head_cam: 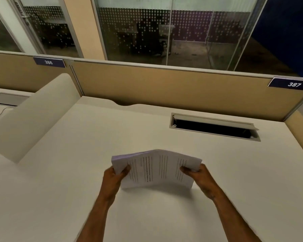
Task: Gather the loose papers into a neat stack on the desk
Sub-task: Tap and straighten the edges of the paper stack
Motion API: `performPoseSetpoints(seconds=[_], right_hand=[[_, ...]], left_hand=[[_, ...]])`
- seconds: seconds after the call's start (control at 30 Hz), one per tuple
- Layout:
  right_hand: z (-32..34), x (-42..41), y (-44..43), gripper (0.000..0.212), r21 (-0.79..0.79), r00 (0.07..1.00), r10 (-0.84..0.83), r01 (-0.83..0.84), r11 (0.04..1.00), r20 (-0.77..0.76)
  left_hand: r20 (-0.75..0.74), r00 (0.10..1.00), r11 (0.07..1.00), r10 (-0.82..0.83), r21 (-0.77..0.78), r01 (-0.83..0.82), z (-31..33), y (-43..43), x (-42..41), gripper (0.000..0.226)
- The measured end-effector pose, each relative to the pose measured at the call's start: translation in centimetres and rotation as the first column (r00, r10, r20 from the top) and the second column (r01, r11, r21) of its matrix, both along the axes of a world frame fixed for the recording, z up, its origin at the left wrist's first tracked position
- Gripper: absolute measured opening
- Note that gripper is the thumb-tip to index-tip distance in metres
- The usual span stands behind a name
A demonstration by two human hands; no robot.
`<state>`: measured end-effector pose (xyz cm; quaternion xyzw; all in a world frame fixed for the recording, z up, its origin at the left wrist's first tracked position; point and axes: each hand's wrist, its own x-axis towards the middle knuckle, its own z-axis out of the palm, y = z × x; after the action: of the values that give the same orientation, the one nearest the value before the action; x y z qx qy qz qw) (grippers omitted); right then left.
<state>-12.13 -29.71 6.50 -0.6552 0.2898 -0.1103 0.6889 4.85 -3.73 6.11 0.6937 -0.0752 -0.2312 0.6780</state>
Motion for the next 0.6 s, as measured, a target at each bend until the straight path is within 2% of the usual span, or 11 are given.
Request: performPoseSetpoints(seconds=[0.03, 0.1, 0.17, 0.3, 0.37, 0.4, 0.43, 0.5, 0.53, 0.57, 0.6], right_hand=[[-0.5, -0.1, 0.2, 0.057, 0.010, 1.000, 0.011, -0.011, 1.000, -0.023], [-0.9, 0.0, 0.2, 0.039, 0.005, 0.999, 0.006, -0.006, 1.000, -0.047], [-1.1, 0.3, -0.1, 0.025, -0.008, 0.998, -0.005, 0.005, 1.000, -0.061], [-1.1, 0.3, 0.4, 0.024, 0.006, 0.997, -0.008, 0.009, 1.000, -0.075], [-0.9, 0.2, 0.8, 0.038, 0.017, 0.998, -0.006, 0.007, 1.000, -0.069], [-0.5, 0.2, 0.7, 0.048, 0.013, 0.998, 0.000, 0.001, 1.000, -0.062], [-0.1, 0.3, 0.4, 0.047, -0.005, 0.998, -0.002, 0.001, 1.000, -0.059], [0.7, 0.4, -0.5, 0.034, -0.042, 0.999, 0.010, -0.011, 0.999, -0.031], [1.0, 0.3, -0.9, 0.039, -0.050, 1.000, 0.012, -0.012, 0.999, -0.001], [1.2, 0.1, -1.1, 0.055, -0.042, 0.999, -0.001, 0.002, 0.999, 0.032], [1.3, 0.0, -1.2, 0.081, -0.004, 0.998, -0.028, 0.029, 1.000, 0.061]], left_hand=[[-0.018, 1.000, 1.000, -0.005, 0.012, 0.005, -0.8, 0.1, -0.3, 0.032], [-0.044, 0.999, 1.000, -0.003, 0.030, 0.005, -1.6, 0.3, -0.5, 0.013], [-0.035, 0.999, 0.999, -0.002, 0.036, 0.003, -1.5, 0.5, -0.4, 0.016], [-0.045, 0.999, 0.998, 0.000, 0.064, 0.002, -1.6, 0.5, -0.7, 0.014], [-0.047, 0.999, 0.998, 0.006, 0.065, -0.003, -1.5, 0.5, -0.9, 0.010], [-0.045, 0.999, 0.999, 0.005, 0.054, -0.003, -1.2, 0.4, -0.9, 0.012], [-0.032, 0.999, 0.999, 0.005, 0.035, -0.004, -0.7, 0.4, -0.8, 0.026], [-0.013, 1.000, 0.999, 0.019, -0.033, -0.019, 0.2, 0.2, 0.0, 0.044], [-0.003, 0.999, 0.996, 0.040, -0.081, -0.040, 0.9, 0.0, 0.3, 0.035], [-0.014, 0.998, 0.989, 0.057, -0.138, -0.058, 1.5, -0.2, 0.7, 0.020], [-0.030, 0.996, 0.977, 0.081, -0.198, -0.085, 2.2, -0.5, 0.8, 0.012]])
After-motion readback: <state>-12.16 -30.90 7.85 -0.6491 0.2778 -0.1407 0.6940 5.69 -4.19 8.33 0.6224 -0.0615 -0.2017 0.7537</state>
